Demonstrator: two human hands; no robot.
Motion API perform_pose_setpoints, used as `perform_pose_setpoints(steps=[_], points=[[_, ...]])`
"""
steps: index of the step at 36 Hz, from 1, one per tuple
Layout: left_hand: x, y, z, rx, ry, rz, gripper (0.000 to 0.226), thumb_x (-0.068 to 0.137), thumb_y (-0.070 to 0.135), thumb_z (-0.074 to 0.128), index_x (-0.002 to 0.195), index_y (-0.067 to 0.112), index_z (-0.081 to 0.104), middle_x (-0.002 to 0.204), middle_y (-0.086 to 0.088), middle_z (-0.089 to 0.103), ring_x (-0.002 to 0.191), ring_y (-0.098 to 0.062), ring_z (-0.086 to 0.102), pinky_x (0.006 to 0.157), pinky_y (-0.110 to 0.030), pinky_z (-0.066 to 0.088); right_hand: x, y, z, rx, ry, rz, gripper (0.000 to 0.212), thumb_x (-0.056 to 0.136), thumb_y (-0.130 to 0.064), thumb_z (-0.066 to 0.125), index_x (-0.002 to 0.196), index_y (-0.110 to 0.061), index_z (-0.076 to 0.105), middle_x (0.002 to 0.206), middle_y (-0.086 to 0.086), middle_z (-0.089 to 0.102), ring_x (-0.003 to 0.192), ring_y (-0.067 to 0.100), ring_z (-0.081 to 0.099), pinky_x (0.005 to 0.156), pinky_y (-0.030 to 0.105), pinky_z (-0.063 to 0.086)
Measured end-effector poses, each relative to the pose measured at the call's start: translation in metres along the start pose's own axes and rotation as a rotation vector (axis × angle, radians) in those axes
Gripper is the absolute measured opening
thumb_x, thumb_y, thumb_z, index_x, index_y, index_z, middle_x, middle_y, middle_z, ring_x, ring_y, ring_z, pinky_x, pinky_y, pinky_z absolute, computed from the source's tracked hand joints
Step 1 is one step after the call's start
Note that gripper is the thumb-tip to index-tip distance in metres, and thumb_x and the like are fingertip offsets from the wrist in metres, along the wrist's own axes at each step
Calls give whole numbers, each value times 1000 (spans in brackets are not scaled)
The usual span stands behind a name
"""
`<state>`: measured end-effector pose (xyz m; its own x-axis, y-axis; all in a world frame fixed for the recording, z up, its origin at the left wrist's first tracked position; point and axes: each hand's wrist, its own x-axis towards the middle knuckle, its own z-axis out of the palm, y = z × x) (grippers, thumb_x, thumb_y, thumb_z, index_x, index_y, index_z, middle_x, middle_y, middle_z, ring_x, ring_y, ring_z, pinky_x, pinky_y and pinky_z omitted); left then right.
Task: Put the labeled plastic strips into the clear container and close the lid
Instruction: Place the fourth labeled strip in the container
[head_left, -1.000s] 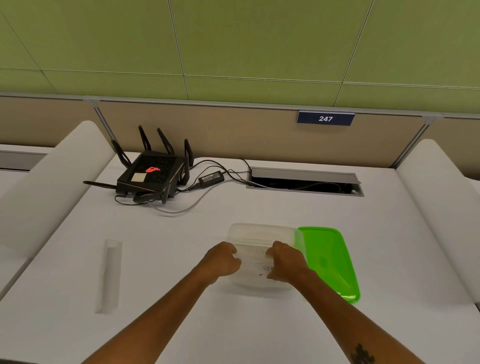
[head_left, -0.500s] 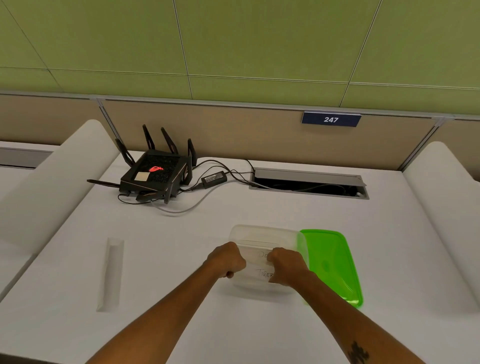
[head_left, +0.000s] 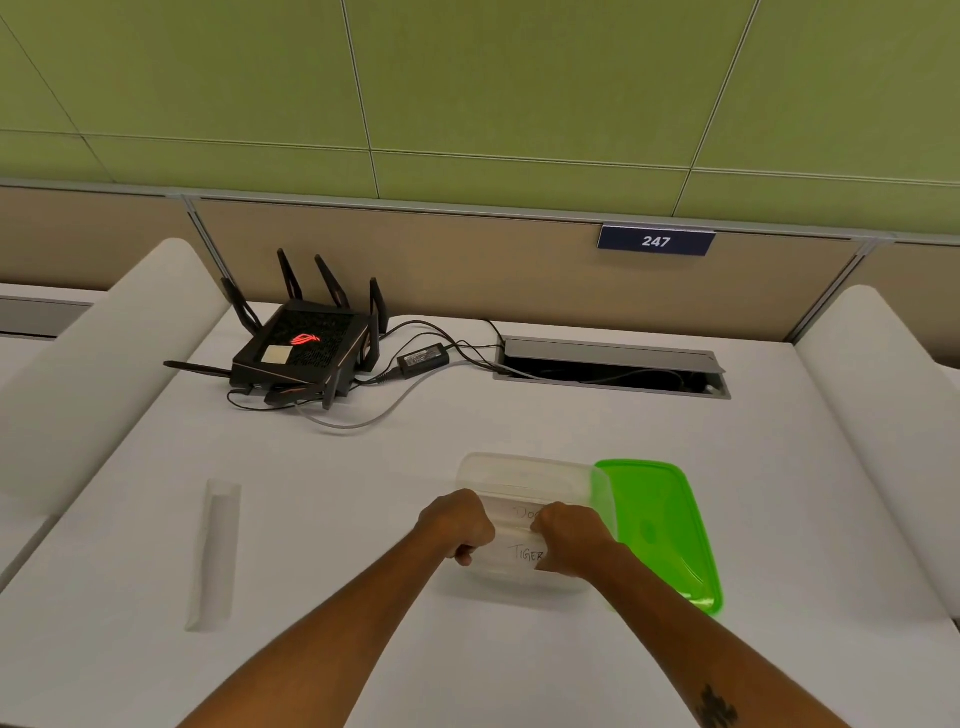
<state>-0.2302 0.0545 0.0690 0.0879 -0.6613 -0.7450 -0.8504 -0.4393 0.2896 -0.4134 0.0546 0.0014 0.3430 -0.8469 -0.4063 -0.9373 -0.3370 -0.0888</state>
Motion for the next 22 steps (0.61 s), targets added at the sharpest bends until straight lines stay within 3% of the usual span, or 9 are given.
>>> perform_pose_setpoints(steps=[6, 8, 13, 22], points=[[0, -1, 1, -12, 5, 16, 16, 79, 5, 52, 93, 7, 60, 69, -7, 61, 52, -19, 64, 54, -23, 46, -1, -1, -2, 32, -19, 6, 59, 82, -50, 71, 132, -20, 63, 129, 8, 62, 115, 29, 63, 96, 37, 51], [0, -1, 2, -25, 7, 17, 17, 80, 5, 52, 94, 7, 61, 71, -7, 60, 50, -19, 64, 50, -22, 45, -2, -1, -2, 47, -5, 23, 58, 80, -48, 73, 130, -22, 64, 126, 7, 63, 112, 28, 64, 94, 35, 51], [-1, -3, 1, -61, -1, 18, 8, 81, 5, 52, 86, 7, 58, 74, -7, 58, 44, -17, 60, 38, -19, 39, -5, 0, -1, 92, 24, 65, 58, 77, -46, 77, 129, -25, 65, 125, 6, 63, 112, 26, 63, 94, 33, 49], [0, -13, 2, -7, -6, 78, 7, 81, 8, 52, 79, 7, 58, 69, -5, 63, 50, -19, 67, 45, -21, 44, -9, -1, -5, 142, 28, 104, 59, 71, -47, 85, 124, -26, 68, 123, 2, 63, 110, 23, 63, 90, 31, 46]])
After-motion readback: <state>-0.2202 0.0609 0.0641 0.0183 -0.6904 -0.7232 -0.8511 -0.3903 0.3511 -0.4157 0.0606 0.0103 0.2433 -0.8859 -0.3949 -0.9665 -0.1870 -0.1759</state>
